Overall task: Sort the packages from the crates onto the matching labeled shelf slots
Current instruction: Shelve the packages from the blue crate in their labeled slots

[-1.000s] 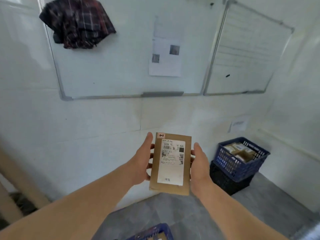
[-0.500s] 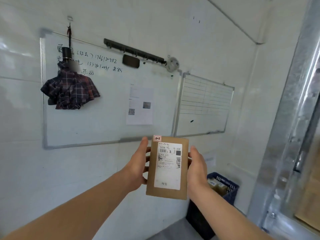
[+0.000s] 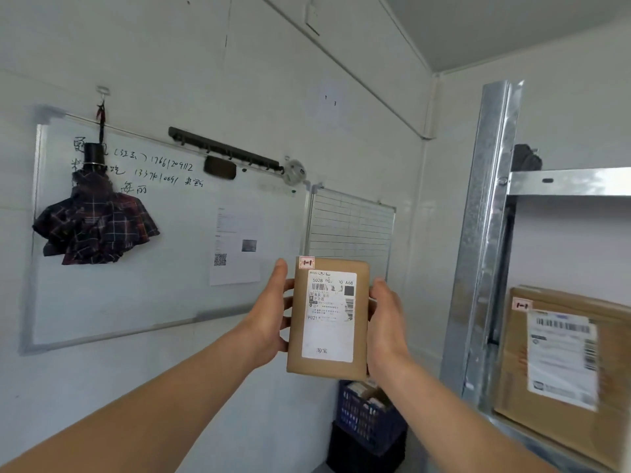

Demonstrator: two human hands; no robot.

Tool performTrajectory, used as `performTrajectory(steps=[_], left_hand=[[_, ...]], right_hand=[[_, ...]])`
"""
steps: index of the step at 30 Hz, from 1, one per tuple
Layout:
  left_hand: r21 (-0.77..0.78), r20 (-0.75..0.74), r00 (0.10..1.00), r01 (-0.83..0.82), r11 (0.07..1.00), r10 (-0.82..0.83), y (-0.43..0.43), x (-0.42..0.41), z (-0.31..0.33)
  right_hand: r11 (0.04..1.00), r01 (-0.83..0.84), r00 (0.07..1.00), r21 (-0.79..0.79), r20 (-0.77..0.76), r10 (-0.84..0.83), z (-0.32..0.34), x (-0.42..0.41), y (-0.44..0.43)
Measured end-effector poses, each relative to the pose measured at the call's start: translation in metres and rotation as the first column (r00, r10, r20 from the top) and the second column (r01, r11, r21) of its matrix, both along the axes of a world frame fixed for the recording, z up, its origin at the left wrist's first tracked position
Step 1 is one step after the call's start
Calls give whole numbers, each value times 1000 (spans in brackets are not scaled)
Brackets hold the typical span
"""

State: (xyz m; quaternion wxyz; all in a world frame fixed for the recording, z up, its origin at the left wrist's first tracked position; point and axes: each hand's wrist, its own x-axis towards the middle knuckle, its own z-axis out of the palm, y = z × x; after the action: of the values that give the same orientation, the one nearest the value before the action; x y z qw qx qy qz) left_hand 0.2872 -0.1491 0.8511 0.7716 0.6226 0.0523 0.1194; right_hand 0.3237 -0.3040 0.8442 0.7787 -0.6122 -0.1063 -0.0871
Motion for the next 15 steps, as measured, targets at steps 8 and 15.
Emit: performTrajectory(steps=[8, 15], left_hand=[[36, 78, 991, 108, 994, -110, -30, -17, 35], [76, 133, 972, 185, 980, -194, -61, -20, 50]], right_hand=[[992, 127, 990, 10, 55, -128, 31, -27, -32], [980, 194, 975, 54, 99, -199, 50, -54, -67]])
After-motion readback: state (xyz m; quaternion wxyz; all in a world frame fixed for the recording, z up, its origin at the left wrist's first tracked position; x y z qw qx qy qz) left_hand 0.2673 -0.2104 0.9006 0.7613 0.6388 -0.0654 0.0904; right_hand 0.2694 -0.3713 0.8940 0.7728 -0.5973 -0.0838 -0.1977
